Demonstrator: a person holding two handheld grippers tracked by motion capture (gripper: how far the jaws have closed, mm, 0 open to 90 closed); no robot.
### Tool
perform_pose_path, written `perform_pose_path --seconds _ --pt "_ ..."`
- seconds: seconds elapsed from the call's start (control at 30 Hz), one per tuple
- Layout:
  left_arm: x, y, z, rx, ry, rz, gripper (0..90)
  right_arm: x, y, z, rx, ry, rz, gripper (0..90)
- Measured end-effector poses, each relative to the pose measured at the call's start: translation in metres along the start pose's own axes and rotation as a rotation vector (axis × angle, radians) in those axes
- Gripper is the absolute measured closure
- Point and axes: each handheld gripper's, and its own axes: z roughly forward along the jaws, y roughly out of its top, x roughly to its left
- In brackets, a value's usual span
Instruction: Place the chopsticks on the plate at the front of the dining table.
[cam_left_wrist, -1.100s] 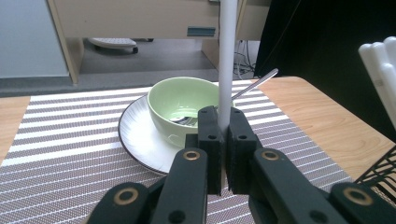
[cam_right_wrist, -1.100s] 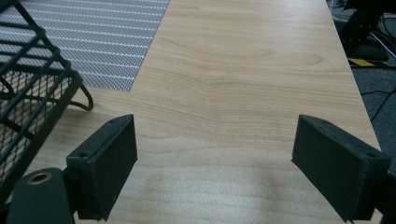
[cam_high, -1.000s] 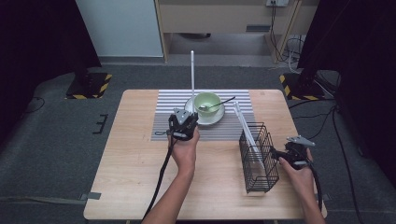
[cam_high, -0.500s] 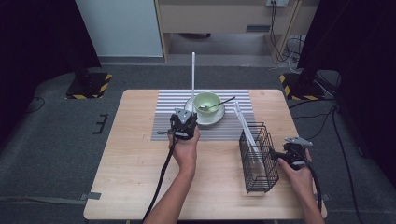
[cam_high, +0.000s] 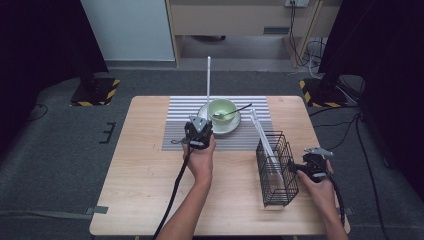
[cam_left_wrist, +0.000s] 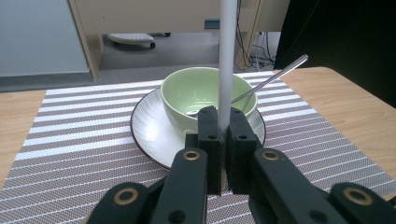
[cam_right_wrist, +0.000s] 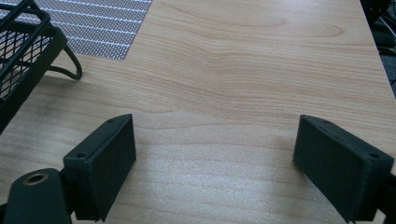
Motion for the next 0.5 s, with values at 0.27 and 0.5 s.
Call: perform_pose_path --seconds 0.27,0.5 --pt "-0.001 -0.006 0.008 0.013 0.005 -0.003 86.3 -0.001 -0.001 -0.001 0.008 0.013 0.014 12.6" --pt "-0.001 -0.010 0.016 0.024 0.012 -0.041 86.3 -0.001 -0.001 0.000 0.009 0.013 0.018 12.1"
